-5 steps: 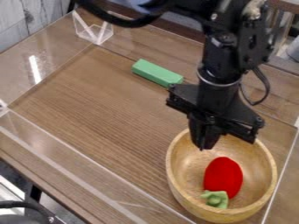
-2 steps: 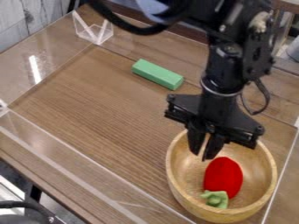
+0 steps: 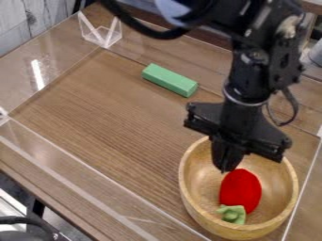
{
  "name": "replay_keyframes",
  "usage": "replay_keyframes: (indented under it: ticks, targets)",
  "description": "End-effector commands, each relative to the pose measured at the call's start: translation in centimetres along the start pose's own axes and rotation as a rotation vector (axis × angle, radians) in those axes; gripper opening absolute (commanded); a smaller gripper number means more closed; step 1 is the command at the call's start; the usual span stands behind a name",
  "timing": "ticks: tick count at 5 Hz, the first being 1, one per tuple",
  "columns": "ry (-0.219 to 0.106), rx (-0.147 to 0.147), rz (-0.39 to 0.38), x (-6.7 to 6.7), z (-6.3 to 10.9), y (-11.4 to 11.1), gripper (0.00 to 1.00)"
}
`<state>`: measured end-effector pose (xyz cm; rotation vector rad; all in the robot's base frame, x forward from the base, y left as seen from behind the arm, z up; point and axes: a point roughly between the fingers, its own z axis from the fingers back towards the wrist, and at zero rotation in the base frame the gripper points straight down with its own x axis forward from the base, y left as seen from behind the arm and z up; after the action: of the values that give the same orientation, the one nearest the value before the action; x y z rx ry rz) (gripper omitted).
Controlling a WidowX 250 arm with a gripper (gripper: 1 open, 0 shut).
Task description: Move the red fruit to the right
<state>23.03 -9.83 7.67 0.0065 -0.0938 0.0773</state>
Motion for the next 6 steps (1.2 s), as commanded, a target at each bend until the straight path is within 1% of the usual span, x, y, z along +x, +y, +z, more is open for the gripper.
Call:
replay_keyframes:
  ticks: [1, 2, 3, 4, 5, 6]
  targets:
    - [-0.034, -0.014, -0.051, -0.1, 0.2, -0.2, 0.0]
    - [-0.064, -0.008, -0.035, 0.2, 0.2, -0.2, 0.0]
    - [-0.092, 0.005, 0.029, 0.8, 2.7, 0.6, 0.0]
    - [-0.085, 0.006, 0.078, 0.5, 2.9, 0.3, 1.0]
    - [-0.076, -0.001, 0.054, 0.0, 1.9, -0.9, 1.0]
    - [-0.112, -0.013, 0.038, 1.3, 3.4, -2.4, 0.0]
